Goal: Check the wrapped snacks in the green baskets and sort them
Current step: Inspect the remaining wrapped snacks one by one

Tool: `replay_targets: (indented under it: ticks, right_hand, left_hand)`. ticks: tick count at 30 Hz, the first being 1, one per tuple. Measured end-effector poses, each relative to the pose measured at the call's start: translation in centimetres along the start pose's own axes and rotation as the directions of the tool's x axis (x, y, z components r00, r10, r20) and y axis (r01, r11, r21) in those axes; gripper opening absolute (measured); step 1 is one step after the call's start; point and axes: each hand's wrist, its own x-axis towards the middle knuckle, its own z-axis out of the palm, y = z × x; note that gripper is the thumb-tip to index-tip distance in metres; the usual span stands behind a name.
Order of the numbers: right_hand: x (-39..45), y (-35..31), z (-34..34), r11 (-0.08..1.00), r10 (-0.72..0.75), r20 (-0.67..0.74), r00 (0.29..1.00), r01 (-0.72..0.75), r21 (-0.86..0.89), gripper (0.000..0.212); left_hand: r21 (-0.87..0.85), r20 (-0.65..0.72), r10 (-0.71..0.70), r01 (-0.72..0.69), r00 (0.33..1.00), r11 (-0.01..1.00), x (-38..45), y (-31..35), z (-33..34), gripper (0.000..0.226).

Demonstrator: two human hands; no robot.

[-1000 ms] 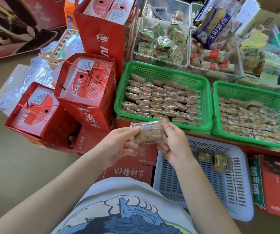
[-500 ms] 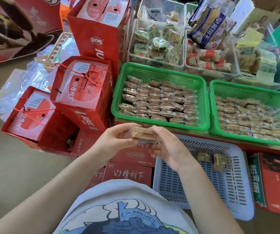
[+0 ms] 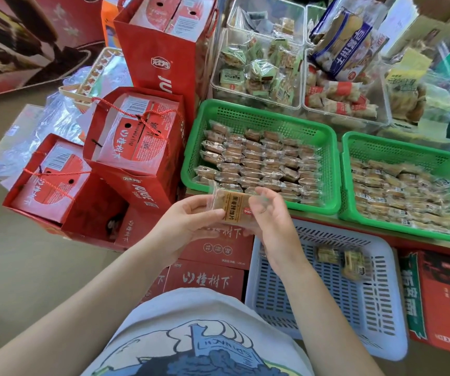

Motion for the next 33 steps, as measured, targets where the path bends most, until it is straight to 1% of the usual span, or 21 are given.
replay_targets:
  ticks: [3,4,6,8,14,16,17,19,20,22,23,24,25,26,27,28,30,31,32,33]
  right_hand:
    - [0.2,-0.2,0.4,1.0,0.017,-0.05,0.999,-0.016,0.009,0.032]
    - [0.2,-0.3,0.6,0.999,0.033,-0.079,0.996,-0.03,0.03,0.032]
    - [0.5,-0.6,1.2,0.992,0.096,-0.133,0.986,-0.085,0.089,0.033]
    - [1.0,-0.9,1.5,0.988,0.135,-0.151,0.979,-0.122,0.096,0.035]
    - [2.3,-0.3,2.1,0.989,0.144,-0.166,0.976,-0.134,0.067,0.045]
    - [2.9,-0.1,2.3,0.985,0.168,-0.154,0.974,-0.16,0.057,0.046]
    - [3.2,-0.1,2.3,0.984,0.175,-0.123,0.977,-0.172,0.04,0.045]
    - [4.0,-0.1,2.4,0.983,0.175,-0.044,0.984,-0.178,-0.054,0.038]
    - [4.5,-0.1,2.4,0.978,0.169,-0.029,0.985,-0.172,-0.117,0.033]
    - [6.0,-0.2,2.4,0.965,0.145,-0.049,0.988,-0.152,-0.214,0.024]
    - [7.0,-0.3,2.3,0.96,0.126,-0.068,0.99,-0.139,-0.243,0.023]
    - [8.1,-0.5,2.1,0.956,0.105,-0.095,0.99,-0.126,-0.264,0.024]
    - [9.2,-0.7,2.0,0.952,0.081,-0.13,0.988,-0.115,-0.283,0.024]
    - [10.5,-0.9,1.8,0.949,0.053,-0.165,0.985,-0.101,-0.298,0.023]
    - [11.8,-1.1,1.8,0.946,0.026,-0.188,0.982,-0.085,-0.314,0.024]
    - [13.1,-1.2,1.8,0.937,-0.004,-0.195,0.981,-0.065,-0.344,0.027]
    - [15.6,-1.2,2.4,0.904,-0.074,-0.161,0.984,-0.002,-0.427,0.038]
    - [16.8,-1.1,3.0,0.883,-0.106,-0.122,0.987,0.037,-0.468,0.04]
    - [17.8,-0.8,3.6,0.856,-0.133,-0.074,0.988,0.077,-0.511,0.037]
    - [18.8,-0.3,4.1,0.816,-0.156,-0.022,0.987,0.117,-0.566,0.032]
  left_hand:
    - [-0.048,0.065,-0.048,0.051,0.997,0.998,0.2,0.0,0.1,0.047]
    - [-0.076,0.086,-0.069,0.076,0.994,0.994,0.3,0.0,0.1,0.045]
    - [-0.149,0.105,-0.11,0.125,0.988,0.981,0.3,-0.1,0.2,0.043]
    - [-0.187,0.097,-0.133,0.15,0.986,0.971,0.4,-0.2,0.1,0.044]
    - [-0.199,0.091,-0.139,0.155,0.986,0.968,0.9,-0.5,-1.0,0.045]
    - [-0.168,0.077,-0.12,0.131,0.99,0.977,1.2,-0.5,-1.6,0.049]
    - [-0.142,0.053,-0.107,0.114,0.993,0.983,1.5,-0.5,-1.9,0.05]
    - [-0.08,-0.015,-0.075,0.073,0.997,0.994,2.2,-0.3,-2.5,0.048]
    - [-0.04,-0.046,-0.06,0.058,0.997,0.998,2.7,-0.2,-2.7,0.046]
    - [0.08,-0.119,-0.03,0.039,0.992,0.996,4.1,-0.1,-3.1,0.042]
    - [0.183,-0.172,0.005,0.027,0.985,0.983,5.0,-0.3,-3.4,0.042]
    - [0.341,-0.231,0.074,0.01,0.97,0.94,5.9,-0.5,-3.8,0.041]
    - [0.544,-0.271,0.182,-0.006,0.945,0.839,6.8,-0.8,-4.4,0.041]
    - [0.729,-0.254,0.297,-0.02,0.92,0.685,7.8,-1.1,-5.0,0.043]
    - [0.853,-0.191,0.373,-0.034,0.908,0.521,8.7,-1.4,-5.5,0.046]
    - [0.918,-0.131,0.384,-0.034,0.914,0.395,9.5,-1.6,-5.9,0.051]
    - [0.971,-0.067,0.295,-0.006,0.953,0.239,11.0,-2.1,-6.5,0.062]
    - [0.985,-0.053,0.244,0.01,0.968,0.172,11.5,-2.3,-6.5,0.067]
    - [0.992,-0.045,0.217,0.018,0.975,0.125,11.9,-2.4,-6.5,0.069]
    - [0.995,-0.042,0.211,0.021,0.977,0.099,12.2,-2.6,-6.4,0.069]
